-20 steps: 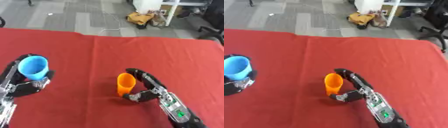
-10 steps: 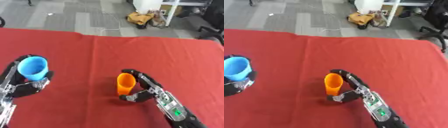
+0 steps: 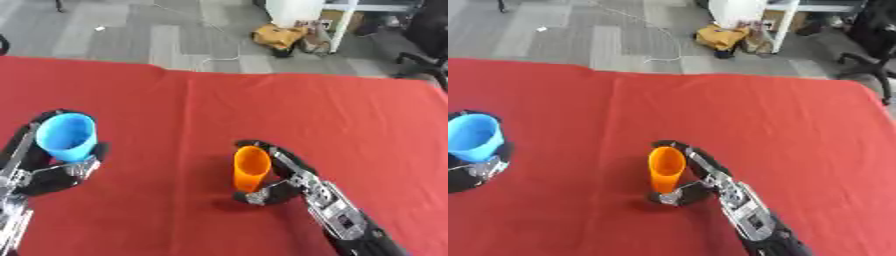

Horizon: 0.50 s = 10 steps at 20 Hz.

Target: Pour the contents of one cup into another cup.

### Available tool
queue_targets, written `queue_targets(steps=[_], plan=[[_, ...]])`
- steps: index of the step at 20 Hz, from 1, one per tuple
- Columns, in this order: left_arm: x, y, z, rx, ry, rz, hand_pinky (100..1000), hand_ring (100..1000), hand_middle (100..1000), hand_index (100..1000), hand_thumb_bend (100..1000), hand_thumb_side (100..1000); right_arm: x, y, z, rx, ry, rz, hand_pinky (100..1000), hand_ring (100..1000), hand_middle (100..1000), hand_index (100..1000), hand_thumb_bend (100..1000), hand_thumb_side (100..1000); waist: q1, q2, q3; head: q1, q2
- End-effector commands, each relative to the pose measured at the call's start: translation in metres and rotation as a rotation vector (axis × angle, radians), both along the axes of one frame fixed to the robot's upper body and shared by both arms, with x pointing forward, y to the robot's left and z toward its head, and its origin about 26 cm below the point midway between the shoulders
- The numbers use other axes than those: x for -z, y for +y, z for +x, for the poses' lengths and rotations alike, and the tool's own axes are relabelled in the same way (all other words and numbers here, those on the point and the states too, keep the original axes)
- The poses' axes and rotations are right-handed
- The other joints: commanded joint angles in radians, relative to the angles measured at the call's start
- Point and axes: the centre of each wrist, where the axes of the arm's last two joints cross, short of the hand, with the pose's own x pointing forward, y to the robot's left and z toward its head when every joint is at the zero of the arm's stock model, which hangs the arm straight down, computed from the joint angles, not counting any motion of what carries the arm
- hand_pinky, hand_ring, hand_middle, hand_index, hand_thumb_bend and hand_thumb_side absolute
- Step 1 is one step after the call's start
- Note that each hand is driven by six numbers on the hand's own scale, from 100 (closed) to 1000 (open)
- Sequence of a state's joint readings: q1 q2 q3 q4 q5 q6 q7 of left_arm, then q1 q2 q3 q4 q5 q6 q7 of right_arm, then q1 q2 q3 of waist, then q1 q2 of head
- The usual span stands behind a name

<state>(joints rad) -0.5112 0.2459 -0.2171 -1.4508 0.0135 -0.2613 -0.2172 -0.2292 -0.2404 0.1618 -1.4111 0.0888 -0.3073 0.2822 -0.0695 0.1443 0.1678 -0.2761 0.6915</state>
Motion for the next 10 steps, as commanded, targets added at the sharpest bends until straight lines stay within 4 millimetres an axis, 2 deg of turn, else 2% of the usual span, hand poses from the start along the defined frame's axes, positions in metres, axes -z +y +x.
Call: queue_targets(steps=[1,10], plan=[[-0.0115,-0.0001,0.0022,0.007,-0.033,-0.003,431,508,467,628,208,100,-0.0034,0.0018,0.0036,-0.018,-0.007,-0.006,892,808,695,876,604,100,0.006,-0.015,0.002,-0.005,-0.005],[-0.0112,-0.0005,0.0024,0.006,-0.033,-0.002,430,508,467,627,211,100,0.0021,0.0068,0.0065,-0.014,0.004,-0.008,856,735,592,821,537,100,0.006,-0.015,0.005,-0.006,-0.005]])
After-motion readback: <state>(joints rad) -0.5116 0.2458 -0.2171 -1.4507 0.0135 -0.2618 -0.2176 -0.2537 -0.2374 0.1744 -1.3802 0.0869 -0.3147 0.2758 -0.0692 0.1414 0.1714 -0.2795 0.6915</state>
